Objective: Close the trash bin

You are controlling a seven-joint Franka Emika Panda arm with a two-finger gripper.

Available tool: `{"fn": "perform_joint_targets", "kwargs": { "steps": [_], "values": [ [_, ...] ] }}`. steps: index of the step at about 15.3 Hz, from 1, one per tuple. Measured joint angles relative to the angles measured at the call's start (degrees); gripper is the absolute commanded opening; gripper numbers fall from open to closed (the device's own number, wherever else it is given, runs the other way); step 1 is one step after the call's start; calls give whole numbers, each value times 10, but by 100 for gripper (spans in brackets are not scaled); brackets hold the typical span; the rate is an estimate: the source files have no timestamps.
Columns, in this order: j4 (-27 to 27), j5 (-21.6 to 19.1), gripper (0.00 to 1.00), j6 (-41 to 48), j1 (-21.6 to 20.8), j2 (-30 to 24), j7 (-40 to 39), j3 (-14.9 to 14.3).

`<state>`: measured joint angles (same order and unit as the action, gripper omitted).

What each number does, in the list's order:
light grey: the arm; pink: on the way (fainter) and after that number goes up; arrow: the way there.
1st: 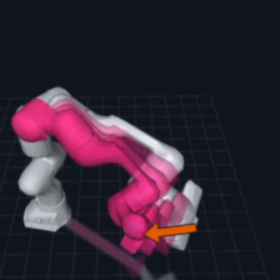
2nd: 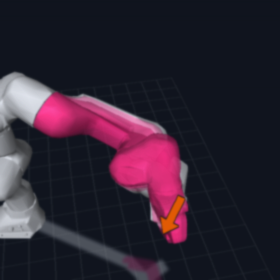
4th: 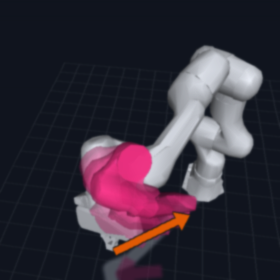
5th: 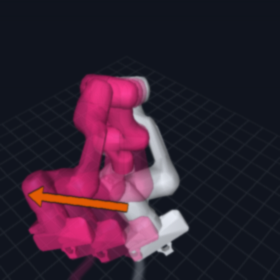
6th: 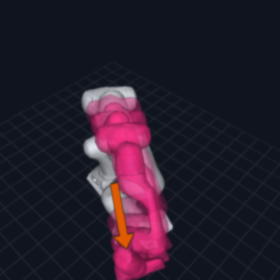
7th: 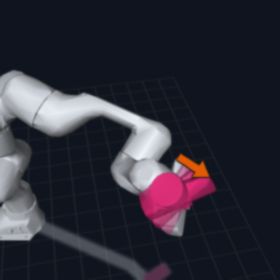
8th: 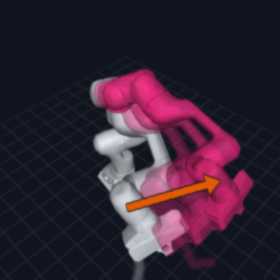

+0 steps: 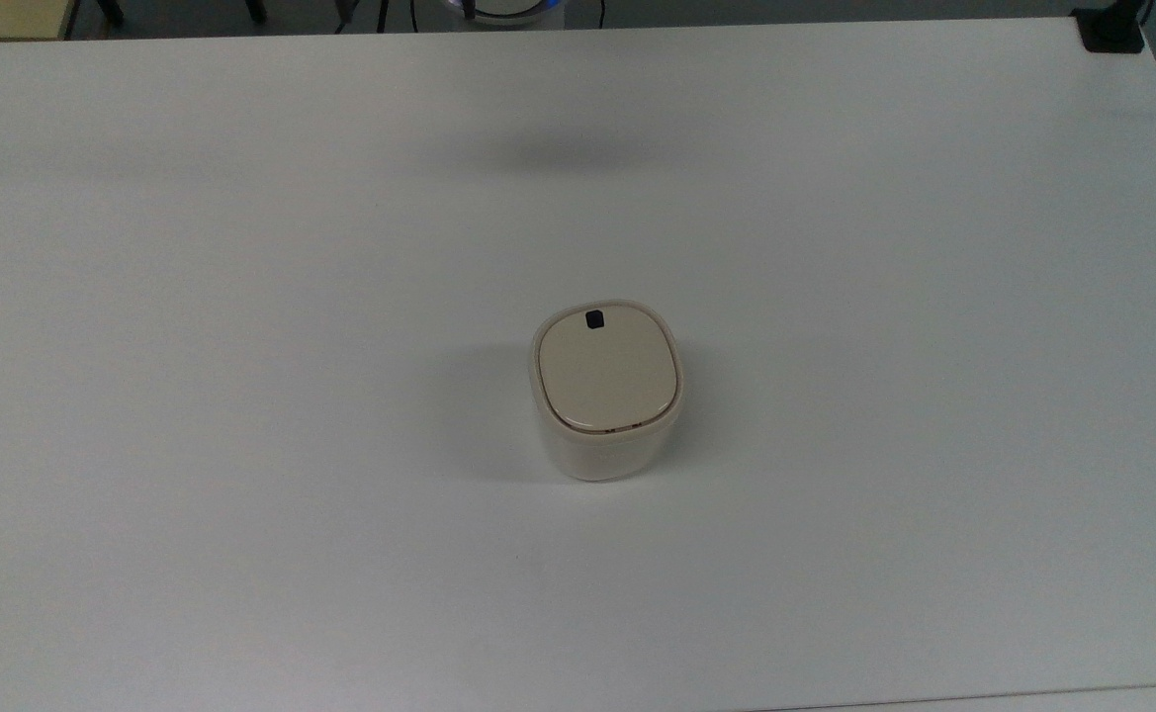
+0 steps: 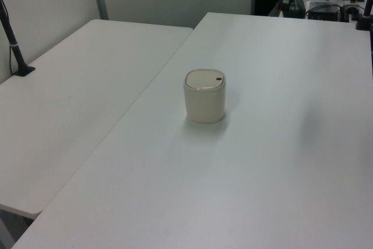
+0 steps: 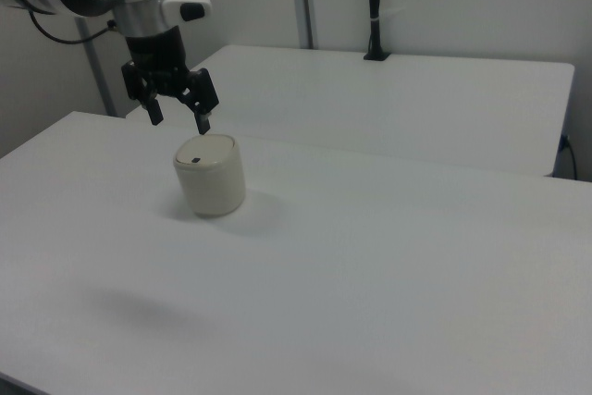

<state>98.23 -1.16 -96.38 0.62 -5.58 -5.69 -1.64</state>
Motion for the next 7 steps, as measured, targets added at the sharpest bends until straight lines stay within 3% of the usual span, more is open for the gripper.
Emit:
{"fn": "perform_joint_targets", "kwargs": {
  "steps": [7],
  "values": [
    [-24, 4, 100, 0, -4, 26, 53, 2]
  ]
}}
